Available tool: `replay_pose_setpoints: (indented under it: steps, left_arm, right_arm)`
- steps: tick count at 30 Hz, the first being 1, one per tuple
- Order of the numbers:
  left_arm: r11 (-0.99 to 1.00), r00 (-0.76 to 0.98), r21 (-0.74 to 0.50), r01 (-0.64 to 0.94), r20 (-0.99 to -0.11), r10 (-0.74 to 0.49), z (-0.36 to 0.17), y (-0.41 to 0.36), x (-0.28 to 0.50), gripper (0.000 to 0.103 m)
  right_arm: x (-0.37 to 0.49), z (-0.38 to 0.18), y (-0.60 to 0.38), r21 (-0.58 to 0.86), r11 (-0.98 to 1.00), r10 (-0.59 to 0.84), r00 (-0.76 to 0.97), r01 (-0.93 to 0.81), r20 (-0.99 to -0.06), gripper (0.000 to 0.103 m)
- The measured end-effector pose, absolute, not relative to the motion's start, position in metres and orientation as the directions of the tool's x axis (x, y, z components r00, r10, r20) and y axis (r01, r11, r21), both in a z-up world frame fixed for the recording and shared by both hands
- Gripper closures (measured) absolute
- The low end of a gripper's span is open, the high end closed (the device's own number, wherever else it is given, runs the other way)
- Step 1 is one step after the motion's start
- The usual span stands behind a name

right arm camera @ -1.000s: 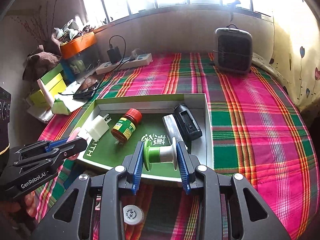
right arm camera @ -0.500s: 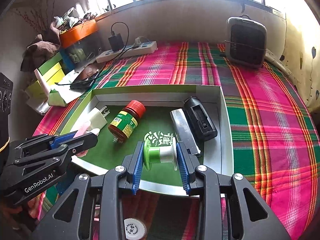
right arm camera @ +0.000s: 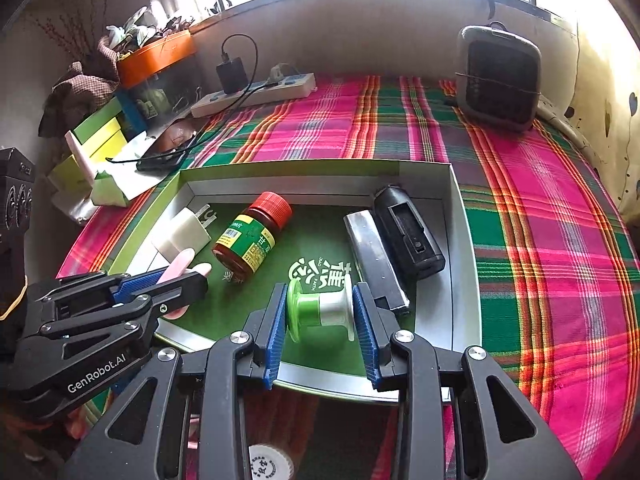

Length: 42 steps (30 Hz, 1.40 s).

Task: Organize rigid objects
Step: 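Carry the pink case and the spool over the green tray, then lower the pink case and the spool into the tray and open both tools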

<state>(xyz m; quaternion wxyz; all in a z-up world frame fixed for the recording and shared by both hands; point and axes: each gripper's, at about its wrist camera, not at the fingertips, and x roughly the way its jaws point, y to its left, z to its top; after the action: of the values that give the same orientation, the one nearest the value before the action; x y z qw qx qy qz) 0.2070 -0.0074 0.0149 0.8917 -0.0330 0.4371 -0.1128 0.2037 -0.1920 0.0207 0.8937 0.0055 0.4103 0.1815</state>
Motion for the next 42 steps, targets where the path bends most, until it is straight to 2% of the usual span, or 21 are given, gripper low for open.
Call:
replay_pose_setpoints:
  steps: [25, 30, 35, 42]
  left_arm:
    - [0.972, 0.588, -0.160, 0.171, -0.775, -0.231, 0.013, -0.009, 0.208, 0.085]
    - [0.972, 0.586, -0.161, 0.172, -0.776, -0.232, 0.013, -0.009, 0.207, 0.083]
    - [0.971, 0.589, -0.160, 0.180, -0.773, -0.237, 0.015, -0.010, 0.203, 0.075]
    - [0.971, 0.602, -0.168, 0.173, -0.762, -0.239, 0.022, -0.007, 0.196, 0.074]
  right_arm:
    - [0.205, 0.020, -0.194, 0.169, 0.934, 0.333, 0.603, -0.314, -0.725, 0.069]
    - [0.205, 0.020, -0.195, 0.173, 0.936, 0.332, 0.604, -0.307, -0.725, 0.069]
    - [0.203, 0.021, -0.197, 0.179, 0.936, 0.334, 0.609, -0.302, -0.719, 0.068]
    - [0.198, 0.026, -0.198, 0.180, 0.938, 0.333, 0.619, -0.298, -0.711, 0.063]
